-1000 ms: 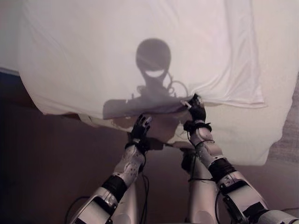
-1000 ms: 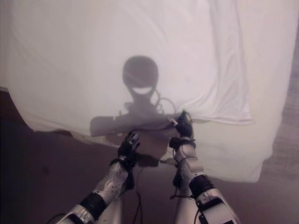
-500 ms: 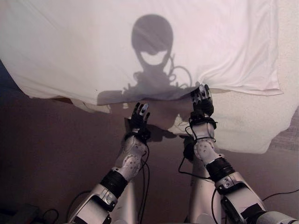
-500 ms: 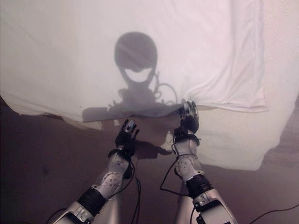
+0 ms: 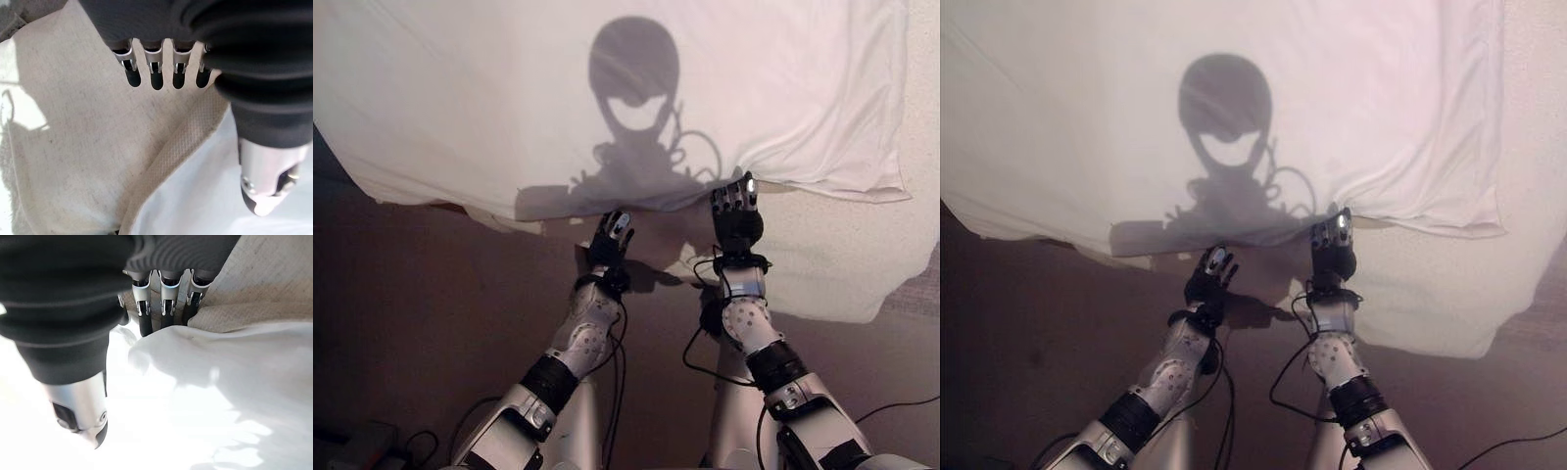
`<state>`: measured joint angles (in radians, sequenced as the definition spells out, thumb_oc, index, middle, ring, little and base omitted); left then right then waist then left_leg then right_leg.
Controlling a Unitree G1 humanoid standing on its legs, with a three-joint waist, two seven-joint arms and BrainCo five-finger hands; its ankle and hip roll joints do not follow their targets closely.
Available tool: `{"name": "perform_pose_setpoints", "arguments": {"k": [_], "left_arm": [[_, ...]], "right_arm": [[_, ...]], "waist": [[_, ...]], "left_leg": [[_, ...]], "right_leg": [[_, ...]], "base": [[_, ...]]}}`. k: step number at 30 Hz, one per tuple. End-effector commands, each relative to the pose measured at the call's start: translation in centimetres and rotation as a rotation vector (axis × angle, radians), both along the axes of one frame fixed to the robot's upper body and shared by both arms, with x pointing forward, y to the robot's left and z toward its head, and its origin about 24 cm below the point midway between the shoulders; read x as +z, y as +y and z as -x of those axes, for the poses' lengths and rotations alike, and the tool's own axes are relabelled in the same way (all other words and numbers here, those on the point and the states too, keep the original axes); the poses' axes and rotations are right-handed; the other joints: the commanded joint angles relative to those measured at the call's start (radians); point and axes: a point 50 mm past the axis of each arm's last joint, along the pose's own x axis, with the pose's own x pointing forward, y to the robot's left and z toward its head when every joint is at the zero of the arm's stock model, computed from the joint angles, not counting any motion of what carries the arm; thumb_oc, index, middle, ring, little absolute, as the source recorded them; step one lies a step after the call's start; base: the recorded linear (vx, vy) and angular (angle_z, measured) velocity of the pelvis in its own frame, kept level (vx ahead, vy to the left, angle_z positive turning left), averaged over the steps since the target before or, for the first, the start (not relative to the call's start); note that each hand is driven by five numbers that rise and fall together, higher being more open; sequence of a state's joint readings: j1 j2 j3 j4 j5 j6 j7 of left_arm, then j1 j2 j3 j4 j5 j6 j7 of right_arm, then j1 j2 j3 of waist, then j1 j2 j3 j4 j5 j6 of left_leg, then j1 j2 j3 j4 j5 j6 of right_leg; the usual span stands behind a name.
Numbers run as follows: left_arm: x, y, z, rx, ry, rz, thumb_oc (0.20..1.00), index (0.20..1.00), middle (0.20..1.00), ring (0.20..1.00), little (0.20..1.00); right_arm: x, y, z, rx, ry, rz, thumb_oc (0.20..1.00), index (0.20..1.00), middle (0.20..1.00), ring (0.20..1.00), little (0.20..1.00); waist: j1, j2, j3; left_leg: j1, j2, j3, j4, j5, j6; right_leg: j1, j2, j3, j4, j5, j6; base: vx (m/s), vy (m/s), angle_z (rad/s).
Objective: Make the bed
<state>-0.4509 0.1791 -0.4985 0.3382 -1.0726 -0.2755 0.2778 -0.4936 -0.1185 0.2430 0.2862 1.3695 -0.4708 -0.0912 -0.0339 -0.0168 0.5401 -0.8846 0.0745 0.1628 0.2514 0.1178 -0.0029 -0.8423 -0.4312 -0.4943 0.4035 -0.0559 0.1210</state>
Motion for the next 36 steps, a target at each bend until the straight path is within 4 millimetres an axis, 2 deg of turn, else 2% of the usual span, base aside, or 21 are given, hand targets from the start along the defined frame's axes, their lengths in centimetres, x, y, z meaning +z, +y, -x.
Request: {"name": "perform_pose_setpoints", "arguments": {"k": [1,8,11,16,19,26,36], "left_arm": [[1.6,-1.4,0.9,-0.107,-0.117,-0.062,1.0,1.0,1.0,1.0,1.0],[1.4,-1.6,1.0,-0.112,-0.104,-0.056,1.0,1.0,1.0,1.0,1.0],[1.4,-1.5,0.9,-0.104,-0.101,-0.056,1.0,1.0,1.0,1.0,1.0],[1.6,-1.4,0.9,-0.099,-0.109,-0.056,1.0,1.0,1.0,1.0,1.0],[1.9,-1.3,0.9,-0.1,-0.129,-0.06,1.0,1.0,1.0,1.0,1.0],[2.1,-1.1,1.0,-0.107,-0.158,-0.079,1.0,1.0,1.0,1.0,1.0],[2.4,-0.8,1.2,-0.142,-0.213,-0.128,1.0,1.0,1.0,1.0,1.0]], "right_arm": [[0.6,2.4,0.7,0.11,-0.048,-0.042,1.0,1.0,1.0,1.0,1.0],[-2.0,3.6,1.5,0.168,0.054,-0.076,1.0,1.0,1.0,1.0,1.0],[-2.1,4.1,1.6,0.198,0.066,-0.067,1.0,1.0,1.0,1.0,1.0],[-1.3,4.0,1.3,0.189,0.029,-0.074,1.0,1.0,1.0,1.0,1.0],[0.8,3.2,0.6,0.145,-0.054,-0.084,1.0,1.0,1.0,1.0,1.0],[3.6,1.4,0.0,0.068,-0.174,-0.068,1.0,1.0,1.0,1.0,1.0],[8.9,-0.6,-0.6,-0.004,-0.389,-0.007,1.0,1.0,1.0,1.0,1.0]], "waist": [[0.035,-0.009,-0.02],[0.029,-0.018,-0.02],[0.028,-0.02,-0.02],[0.03,-0.017,-0.02],[0.032,-0.011,-0.02],[0.033,-0.009,-0.02],[0.039,-0.004,-0.02]], "left_leg": [[0.001,0.046,-0.012,0.122,-0.149,-0.072],[-0.004,0.049,-0.007,0.125,-0.15,-0.07],[-0.003,0.051,-0.004,0.124,-0.151,-0.07],[-0.001,0.052,-0.001,0.12,-0.148,-0.07],[0.001,0.053,0.0,0.12,-0.15,-0.071],[0.003,0.053,0.0,0.115,-0.149,-0.072],[0.007,0.058,0.001,0.109,-0.148,-0.072]], "right_leg": [[0.0,-0.047,-0.053,-0.013,0.156,0.082],[0.001,-0.047,-0.058,-0.018,0.159,0.081],[0.0,-0.049,-0.062,-0.018,0.161,0.081],[0.005,-0.049,-0.068,-0.021,0.162,0.081],[0.007,-0.051,-0.072,-0.022,0.163,0.083],[0.012,-0.05,-0.075,-0.028,0.164,0.085],[0.008,-0.047,-0.073,-0.027,0.162,0.086]], "base": [[0.0,0.0,0.0],[0.0,0.0,0.0],[0.0,0.0,0.0],[0.0,0.0,0.0],[0.0,0.0,0.0],[0.0,0.0,0.0],[0.0,0.0,0.0]]}}
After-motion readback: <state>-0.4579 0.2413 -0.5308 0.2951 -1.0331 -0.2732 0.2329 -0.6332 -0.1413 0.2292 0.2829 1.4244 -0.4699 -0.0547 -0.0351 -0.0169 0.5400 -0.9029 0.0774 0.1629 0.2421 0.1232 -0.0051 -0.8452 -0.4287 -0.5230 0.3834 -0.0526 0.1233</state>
